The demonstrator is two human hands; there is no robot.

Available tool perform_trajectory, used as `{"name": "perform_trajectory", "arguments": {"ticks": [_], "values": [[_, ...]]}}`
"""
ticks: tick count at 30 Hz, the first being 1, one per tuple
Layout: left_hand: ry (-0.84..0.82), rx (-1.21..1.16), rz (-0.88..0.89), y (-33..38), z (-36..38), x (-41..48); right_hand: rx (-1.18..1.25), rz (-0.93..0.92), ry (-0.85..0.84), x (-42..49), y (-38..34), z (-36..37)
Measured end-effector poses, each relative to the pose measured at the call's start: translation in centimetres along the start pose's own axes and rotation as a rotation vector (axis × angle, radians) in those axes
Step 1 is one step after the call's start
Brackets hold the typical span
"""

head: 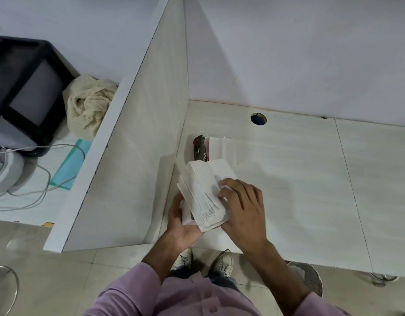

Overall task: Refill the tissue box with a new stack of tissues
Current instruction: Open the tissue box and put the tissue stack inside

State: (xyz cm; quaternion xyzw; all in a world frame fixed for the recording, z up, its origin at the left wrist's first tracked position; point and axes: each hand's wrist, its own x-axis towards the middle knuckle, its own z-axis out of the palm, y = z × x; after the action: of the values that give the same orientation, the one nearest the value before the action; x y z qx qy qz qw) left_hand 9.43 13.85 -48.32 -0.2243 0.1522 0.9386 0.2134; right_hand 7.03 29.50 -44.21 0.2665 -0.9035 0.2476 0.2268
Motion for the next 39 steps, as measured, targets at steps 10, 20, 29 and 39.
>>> {"name": "perform_trajectory", "arguments": {"ticks": [10,20,29,39], "values": [[-0.020,0.092,-0.022,-0.2,0.3,0.1,-0.070,0.079,0.007,0.4,-0.1,-1.4],[-0.007,0.086,-0.027,0.5,-0.1,-0.3,0.214,0.051,-0.470,0.7,1.0,-4.7],[0.019,0.087,-0.049,0.8,-0.2,-0.8,0.176,0.031,-0.507,4.5,1.7,-5.4],[-0.013,0.090,-0.057,1.1,0.2,-0.5,-0.012,-0.098,-0.801,5.4,0.2,-4.2]]}}
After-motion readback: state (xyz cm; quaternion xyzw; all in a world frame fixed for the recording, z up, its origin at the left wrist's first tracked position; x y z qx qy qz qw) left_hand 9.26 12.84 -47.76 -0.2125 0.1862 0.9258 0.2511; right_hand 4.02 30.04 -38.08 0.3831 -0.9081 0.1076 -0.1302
